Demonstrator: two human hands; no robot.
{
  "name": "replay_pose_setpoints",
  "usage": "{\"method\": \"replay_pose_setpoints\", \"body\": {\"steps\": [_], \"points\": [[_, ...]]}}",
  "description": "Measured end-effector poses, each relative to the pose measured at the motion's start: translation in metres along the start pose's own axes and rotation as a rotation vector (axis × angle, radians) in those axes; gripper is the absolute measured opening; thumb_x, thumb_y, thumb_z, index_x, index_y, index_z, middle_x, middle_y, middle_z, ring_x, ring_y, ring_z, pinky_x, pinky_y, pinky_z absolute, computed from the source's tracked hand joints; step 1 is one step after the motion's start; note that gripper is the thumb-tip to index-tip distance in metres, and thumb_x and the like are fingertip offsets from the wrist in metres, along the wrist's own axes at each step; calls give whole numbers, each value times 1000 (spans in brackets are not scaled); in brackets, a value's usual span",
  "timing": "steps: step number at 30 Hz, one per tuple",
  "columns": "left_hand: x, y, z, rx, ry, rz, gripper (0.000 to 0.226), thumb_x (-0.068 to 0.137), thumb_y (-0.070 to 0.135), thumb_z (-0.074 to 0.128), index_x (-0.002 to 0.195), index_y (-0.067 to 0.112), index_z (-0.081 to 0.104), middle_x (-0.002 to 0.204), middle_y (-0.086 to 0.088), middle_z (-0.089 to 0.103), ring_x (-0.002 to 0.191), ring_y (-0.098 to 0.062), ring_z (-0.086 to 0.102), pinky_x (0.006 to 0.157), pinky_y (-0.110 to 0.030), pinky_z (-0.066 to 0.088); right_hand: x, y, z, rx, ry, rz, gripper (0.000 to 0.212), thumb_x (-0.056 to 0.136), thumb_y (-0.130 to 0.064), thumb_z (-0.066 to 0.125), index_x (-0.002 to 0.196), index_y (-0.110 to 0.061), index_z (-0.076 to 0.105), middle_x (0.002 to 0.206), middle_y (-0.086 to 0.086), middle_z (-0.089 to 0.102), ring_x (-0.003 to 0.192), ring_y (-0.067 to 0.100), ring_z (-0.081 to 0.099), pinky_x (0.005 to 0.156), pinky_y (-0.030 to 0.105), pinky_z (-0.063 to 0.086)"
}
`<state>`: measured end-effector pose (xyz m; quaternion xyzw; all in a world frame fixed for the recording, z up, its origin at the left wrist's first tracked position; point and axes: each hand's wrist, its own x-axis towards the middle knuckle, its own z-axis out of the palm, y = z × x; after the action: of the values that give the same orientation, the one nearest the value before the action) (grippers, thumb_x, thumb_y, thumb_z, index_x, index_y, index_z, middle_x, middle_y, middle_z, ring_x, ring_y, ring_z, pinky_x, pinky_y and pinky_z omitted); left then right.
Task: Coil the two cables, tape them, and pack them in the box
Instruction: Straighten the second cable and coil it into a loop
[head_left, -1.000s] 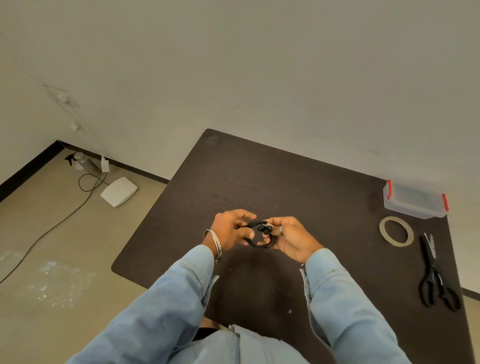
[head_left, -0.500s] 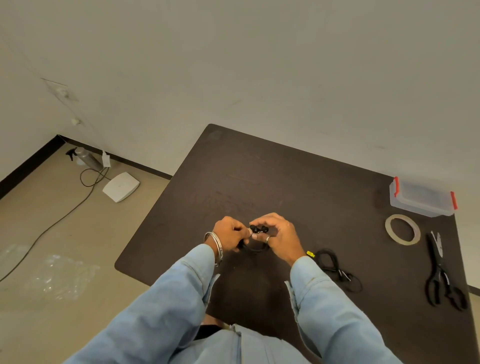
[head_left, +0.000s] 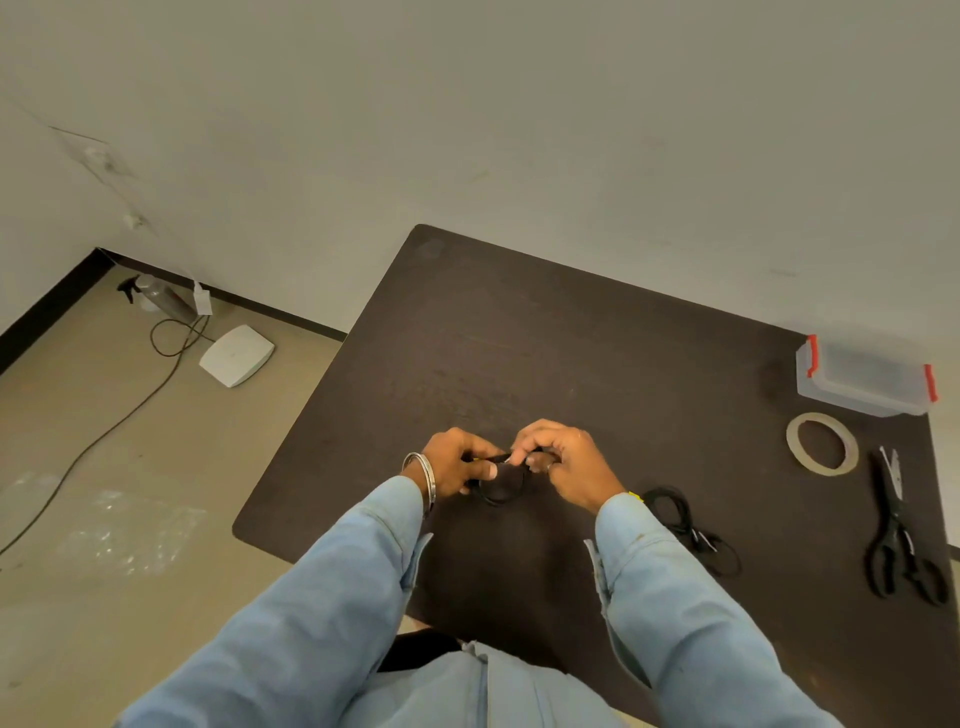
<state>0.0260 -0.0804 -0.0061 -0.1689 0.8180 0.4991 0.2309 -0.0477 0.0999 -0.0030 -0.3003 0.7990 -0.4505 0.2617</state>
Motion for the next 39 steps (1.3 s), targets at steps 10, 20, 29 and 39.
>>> {"method": "replay_pose_setpoints", "body": {"steps": [10, 20, 29, 39], "points": [[47, -12, -5, 321, -60, -12, 39, 88, 6, 59, 124, 20, 62, 121, -17, 51, 101, -34, 59, 80, -34, 56, 9, 33, 26, -371, -22, -13, 28, 80, 12, 52, 99, -2, 67, 119, 8, 51, 108, 19, 50, 94, 25, 43], [62, -30, 0, 385, 181, 26, 26, 84, 22, 66, 109, 16, 62, 119, -8, 41, 110, -27, 45, 88, -30, 39, 16, 46, 56, -402, 282, 65, 15, 77, 9, 65, 86, -2, 68, 101, 12, 65, 94, 29, 59, 84, 21, 41], [56, -37, -1, 241, 227, 36, 35, 79, 22, 72, 113, 25, 65, 118, -2, 37, 110, -23, 47, 99, -35, 45, 8, 49, 50, -296, 183, 117, 35, 71, 17, 52, 87, -14, 54, 116, 3, 57, 112, 18, 48, 91, 12, 30], [48, -38, -1, 119, 358, 1, 29, 84, 26, 68, 112, 23, 66, 106, 4, 39, 89, -12, 48, 90, -27, 45, 8, 38, 48, -89, 280, 190, 43, 63, 18, 47, 86, -19, 49, 104, 0, 51, 100, 18, 49, 77, 25, 41]]}}
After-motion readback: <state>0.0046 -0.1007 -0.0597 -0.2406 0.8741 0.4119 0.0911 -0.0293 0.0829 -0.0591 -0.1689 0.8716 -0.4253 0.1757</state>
